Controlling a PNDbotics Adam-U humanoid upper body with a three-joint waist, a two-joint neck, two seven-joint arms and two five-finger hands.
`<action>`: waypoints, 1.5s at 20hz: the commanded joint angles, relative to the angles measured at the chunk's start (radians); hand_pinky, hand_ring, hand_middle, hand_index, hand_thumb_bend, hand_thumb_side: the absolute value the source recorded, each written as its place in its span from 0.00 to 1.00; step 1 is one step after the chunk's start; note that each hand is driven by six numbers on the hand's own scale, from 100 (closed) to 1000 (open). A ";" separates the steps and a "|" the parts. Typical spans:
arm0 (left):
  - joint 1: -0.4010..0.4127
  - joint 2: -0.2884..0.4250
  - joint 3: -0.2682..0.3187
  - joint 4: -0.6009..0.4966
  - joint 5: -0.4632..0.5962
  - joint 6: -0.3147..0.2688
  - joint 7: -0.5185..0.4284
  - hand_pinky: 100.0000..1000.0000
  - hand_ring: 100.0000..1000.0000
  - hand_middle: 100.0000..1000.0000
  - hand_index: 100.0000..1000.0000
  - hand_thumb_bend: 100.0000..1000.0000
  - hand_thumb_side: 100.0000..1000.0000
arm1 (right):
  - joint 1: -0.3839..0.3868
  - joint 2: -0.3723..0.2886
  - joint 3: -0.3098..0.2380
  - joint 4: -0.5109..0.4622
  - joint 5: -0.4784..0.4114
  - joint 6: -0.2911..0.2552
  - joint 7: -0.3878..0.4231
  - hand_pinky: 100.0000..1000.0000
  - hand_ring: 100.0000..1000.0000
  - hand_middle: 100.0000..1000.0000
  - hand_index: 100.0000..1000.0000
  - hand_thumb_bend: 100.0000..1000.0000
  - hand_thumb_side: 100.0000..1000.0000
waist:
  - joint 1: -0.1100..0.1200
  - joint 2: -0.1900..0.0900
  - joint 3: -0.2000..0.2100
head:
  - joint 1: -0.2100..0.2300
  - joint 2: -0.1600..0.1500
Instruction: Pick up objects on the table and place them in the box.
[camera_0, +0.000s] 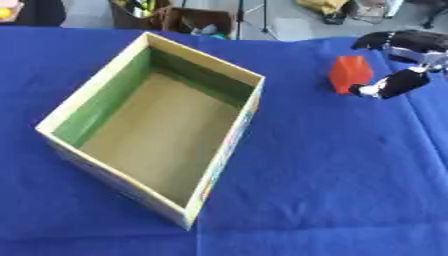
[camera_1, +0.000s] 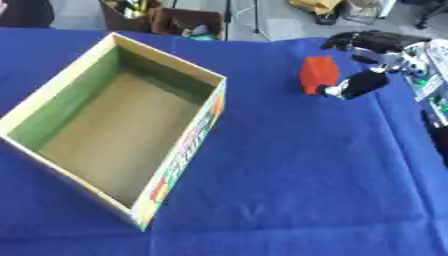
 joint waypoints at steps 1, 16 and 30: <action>-0.007 0.010 -0.006 -0.021 -0.006 -0.001 -0.006 0.25 0.51 0.59 0.80 0.00 0.92 | -0.026 -0.051 -0.009 -0.011 -0.009 -0.009 0.019 0.88 0.91 0.97 1.00 0.25 0.56 | -0.002 -0.019 0.003 | -0.007 -0.020; -0.011 0.005 -0.012 -0.021 -0.013 0.001 -0.017 0.25 0.51 0.58 0.80 0.00 0.90 | -0.051 -0.051 -0.023 0.045 0.025 -0.011 0.048 0.86 0.89 0.95 1.00 0.06 0.42 | -0.013 0.009 0.022 | -0.024 -0.036; -0.009 0.000 -0.012 -0.021 -0.019 0.008 -0.020 0.25 0.51 0.58 0.80 0.00 0.90 | -0.063 -0.042 -0.025 0.053 0.012 -0.005 0.027 0.73 0.73 0.76 0.88 0.00 0.33 | -0.010 0.011 0.014 | -0.042 -0.028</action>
